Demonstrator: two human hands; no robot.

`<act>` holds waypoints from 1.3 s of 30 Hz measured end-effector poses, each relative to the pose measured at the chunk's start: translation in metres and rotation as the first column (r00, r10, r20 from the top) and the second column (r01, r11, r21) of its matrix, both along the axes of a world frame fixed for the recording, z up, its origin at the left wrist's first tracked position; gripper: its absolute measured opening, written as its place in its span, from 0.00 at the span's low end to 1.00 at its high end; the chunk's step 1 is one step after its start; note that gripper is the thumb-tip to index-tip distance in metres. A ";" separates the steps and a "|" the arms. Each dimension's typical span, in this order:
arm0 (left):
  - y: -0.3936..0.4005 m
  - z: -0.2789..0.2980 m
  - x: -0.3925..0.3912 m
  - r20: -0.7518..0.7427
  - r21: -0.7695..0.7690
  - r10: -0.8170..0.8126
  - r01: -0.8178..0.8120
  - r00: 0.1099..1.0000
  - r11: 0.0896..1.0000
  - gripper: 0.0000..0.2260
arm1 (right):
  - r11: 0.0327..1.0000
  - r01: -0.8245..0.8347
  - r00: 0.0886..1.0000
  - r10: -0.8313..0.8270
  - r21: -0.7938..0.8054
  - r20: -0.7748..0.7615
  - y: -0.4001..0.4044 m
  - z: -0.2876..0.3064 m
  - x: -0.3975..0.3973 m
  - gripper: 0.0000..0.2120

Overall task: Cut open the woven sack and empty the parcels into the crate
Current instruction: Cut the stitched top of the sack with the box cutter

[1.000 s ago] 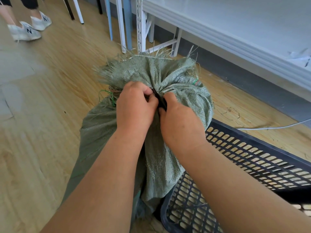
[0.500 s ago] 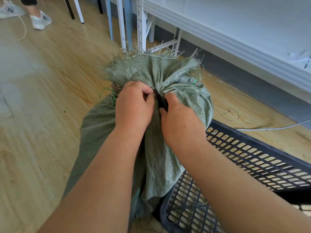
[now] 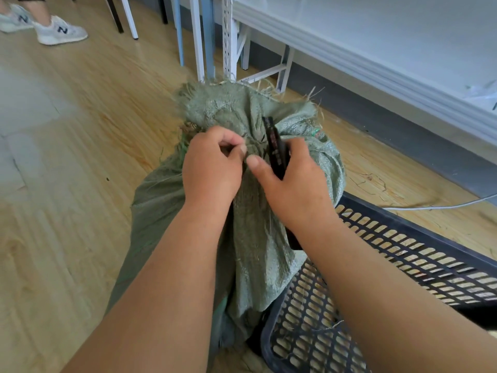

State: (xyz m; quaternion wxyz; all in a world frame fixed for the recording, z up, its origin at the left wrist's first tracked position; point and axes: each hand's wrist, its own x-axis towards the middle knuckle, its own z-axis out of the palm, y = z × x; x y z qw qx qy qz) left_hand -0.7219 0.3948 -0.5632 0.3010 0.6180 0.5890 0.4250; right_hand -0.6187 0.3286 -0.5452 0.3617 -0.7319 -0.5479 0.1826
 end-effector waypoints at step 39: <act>-0.057 0.133 0.246 0.363 -0.004 -0.531 0.572 0.765 0.821 0.04 | 0.871 0.423 0.851 -0.288 0.250 -0.440 -0.070 0.077 0.228 0.07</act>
